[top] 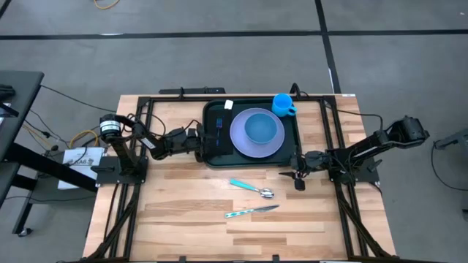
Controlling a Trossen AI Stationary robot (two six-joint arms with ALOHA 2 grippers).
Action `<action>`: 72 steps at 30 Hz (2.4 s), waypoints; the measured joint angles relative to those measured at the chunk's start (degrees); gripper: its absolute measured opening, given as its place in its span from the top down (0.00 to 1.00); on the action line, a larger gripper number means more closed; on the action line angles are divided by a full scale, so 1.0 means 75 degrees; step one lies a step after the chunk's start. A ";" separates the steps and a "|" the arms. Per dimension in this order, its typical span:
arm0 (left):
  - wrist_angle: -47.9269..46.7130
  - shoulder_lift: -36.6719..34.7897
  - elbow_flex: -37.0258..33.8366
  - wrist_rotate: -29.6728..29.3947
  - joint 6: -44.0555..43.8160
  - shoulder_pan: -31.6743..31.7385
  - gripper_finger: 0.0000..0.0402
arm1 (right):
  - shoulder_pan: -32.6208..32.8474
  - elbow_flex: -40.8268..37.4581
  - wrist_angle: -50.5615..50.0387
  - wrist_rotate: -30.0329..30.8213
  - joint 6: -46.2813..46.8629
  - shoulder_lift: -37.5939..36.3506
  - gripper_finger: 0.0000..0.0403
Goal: Set up tray
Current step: Put the blue fork on the black napkin on the black tray
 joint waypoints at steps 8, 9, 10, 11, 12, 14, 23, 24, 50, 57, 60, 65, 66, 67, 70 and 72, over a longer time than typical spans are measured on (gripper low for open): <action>0.0032 0.0000 0.0000 0.0121 0.0140 -0.0058 0.52 | 0.0000 0.0000 0.0000 0.0002 0.0000 0.0000 0.66; 0.0038 0.0000 0.0000 0.0123 0.0217 -0.0083 0.52 | 0.0000 0.0000 0.0000 0.0002 0.0000 0.0000 0.66; 0.0038 0.0000 0.0000 0.0123 0.0282 -0.0105 0.52 | 0.0000 0.0000 -0.0001 0.0002 -0.0001 0.0000 0.66; 0.0041 0.0000 0.0000 0.0122 0.0297 -0.0128 0.52 | 0.0000 0.0002 -0.0002 0.0002 -0.0001 0.0000 0.65; 0.0044 0.0000 0.0000 0.0120 0.0296 -0.0143 0.52 | 0.0000 0.0002 -0.0002 0.0002 0.0000 0.0000 0.66; 0.0044 0.0000 0.0000 0.0120 0.0243 -0.0143 0.52 | 0.0000 0.0000 0.0000 0.0002 0.0000 0.0000 0.66; 0.0062 0.0000 0.0000 0.0165 0.0075 -0.0146 0.52 | 0.0000 0.0000 -0.0003 0.0002 0.0000 0.0000 0.66; 0.0030 0.0000 0.0000 0.0127 -0.0029 -0.0146 0.52 | 0.0000 0.0001 -0.0001 0.0001 0.0000 0.0000 0.66; 0.0350 0.0003 -0.0012 0.0123 -0.0460 -0.0100 0.51 | 0.0000 0.0000 -0.0001 0.0001 0.0000 -0.0002 0.66; 0.0359 0.0003 -0.0012 0.0123 -0.0460 -0.0085 0.51 | -0.0001 0.0001 -0.0001 0.0002 -0.0001 -0.0001 0.66; 0.0447 0.0006 -0.0017 0.0125 -0.0458 -0.0084 0.51 | -0.0003 0.0000 -0.0001 0.0002 0.0000 -0.0003 0.66; 0.0706 0.0009 -0.0020 0.0228 -0.0458 -0.0082 0.51 | 0.0000 0.0000 -0.0003 0.0002 -0.0003 -0.0003 0.65; 0.0714 0.0009 -0.0020 0.0251 -0.0458 -0.0082 0.51 | 0.0000 0.0002 -0.0001 0.0000 -0.0002 -0.0002 0.66; 0.0711 0.0009 -0.0020 0.0251 -0.0458 -0.0082 0.51 | 0.0000 0.0002 -0.0001 0.0002 -0.0002 -0.0003 0.66; 0.0699 0.0009 -0.0020 0.0254 -0.0458 -0.0082 0.51 | 0.0000 0.0003 -0.0002 0.0002 -0.0001 -0.0003 0.66; 0.0651 0.0009 -0.0020 0.0255 -0.0459 -0.0082 0.51 | -0.0001 0.0000 0.0000 0.0001 -0.0001 -0.0001 0.66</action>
